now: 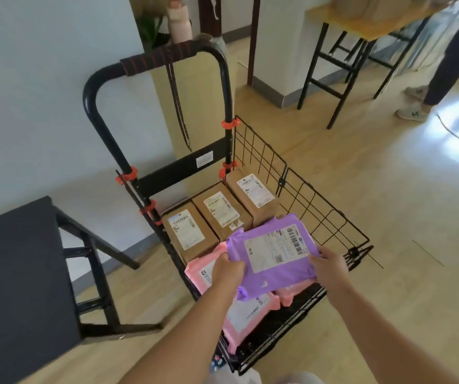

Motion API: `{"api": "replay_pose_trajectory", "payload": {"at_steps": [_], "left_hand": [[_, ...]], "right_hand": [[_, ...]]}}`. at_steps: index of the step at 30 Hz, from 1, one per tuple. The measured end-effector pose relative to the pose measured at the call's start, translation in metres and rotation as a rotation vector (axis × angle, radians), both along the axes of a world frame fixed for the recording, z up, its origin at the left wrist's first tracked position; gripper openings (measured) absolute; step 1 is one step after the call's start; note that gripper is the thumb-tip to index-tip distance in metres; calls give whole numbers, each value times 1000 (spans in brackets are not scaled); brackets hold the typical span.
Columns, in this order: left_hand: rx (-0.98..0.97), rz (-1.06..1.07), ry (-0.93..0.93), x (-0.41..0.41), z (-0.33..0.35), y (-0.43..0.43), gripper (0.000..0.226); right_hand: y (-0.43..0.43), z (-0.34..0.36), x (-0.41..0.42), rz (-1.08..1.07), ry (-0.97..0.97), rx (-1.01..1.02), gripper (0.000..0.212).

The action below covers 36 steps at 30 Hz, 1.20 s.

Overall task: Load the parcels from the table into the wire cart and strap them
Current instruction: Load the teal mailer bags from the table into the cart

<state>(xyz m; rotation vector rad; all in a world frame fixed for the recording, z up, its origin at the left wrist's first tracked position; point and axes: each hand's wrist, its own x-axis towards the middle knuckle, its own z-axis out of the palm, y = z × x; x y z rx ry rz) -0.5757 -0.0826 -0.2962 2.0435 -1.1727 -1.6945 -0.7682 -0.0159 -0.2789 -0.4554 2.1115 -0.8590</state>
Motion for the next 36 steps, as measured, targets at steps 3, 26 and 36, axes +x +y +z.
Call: {"api": "replay_pose_trajectory", "payload": {"at_steps": [3,26,36], "left_hand": [[56,-21,-66,3,-6,-8,34],[260,302,41,-77,-90,-55,60],[264,356,68,-98,-114,-43,67]], "right_hand": [[-2,-15,3,6,-58,52,29],[-150,-116,-97,744,63,398,25],[-160,-158,-103,1080,22,483,50]]}}
